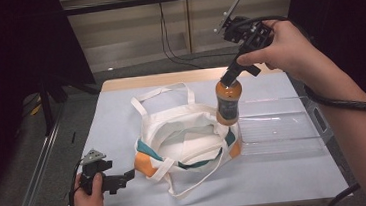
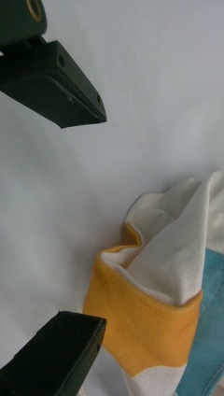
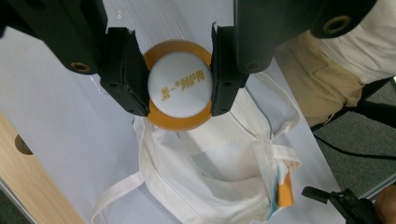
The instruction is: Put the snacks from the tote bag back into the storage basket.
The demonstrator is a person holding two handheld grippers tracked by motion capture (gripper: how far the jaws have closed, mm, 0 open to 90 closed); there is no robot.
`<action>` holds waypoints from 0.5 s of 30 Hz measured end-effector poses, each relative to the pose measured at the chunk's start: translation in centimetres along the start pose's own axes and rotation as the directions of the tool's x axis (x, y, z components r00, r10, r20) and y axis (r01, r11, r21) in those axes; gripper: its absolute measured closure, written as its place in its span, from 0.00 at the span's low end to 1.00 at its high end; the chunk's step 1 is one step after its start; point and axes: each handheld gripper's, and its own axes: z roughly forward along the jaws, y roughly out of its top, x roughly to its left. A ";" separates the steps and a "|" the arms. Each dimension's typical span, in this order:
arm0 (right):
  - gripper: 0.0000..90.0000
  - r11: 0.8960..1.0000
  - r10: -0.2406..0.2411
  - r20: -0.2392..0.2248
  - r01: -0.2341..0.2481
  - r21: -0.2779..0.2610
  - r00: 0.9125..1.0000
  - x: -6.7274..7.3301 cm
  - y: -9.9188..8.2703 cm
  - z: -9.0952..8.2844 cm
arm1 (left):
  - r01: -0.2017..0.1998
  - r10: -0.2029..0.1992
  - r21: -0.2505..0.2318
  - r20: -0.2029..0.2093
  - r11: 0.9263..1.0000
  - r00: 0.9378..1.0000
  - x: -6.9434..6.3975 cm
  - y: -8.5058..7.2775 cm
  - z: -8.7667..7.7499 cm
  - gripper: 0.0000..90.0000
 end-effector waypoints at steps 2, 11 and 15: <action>0.66 1.000 0.002 0.001 -0.002 0.005 1.000 0.0 -0.1 0.0 | -0.004 0.004 0.004 -0.001 1.000 1.000 0.0 0.0 0.0 0.04; 0.66 1.000 0.014 0.001 -0.014 0.013 1.000 -0.3 -0.4 0.0 | -0.002 0.002 -0.001 0.001 1.000 1.000 -0.1 0.0 0.0 0.04; 0.66 1.000 0.005 0.007 -0.005 0.010 1.000 -0.5 -0.6 -0.1 | -0.002 0.002 -0.001 0.001 1.000 1.000 -0.1 0.0 0.0 0.04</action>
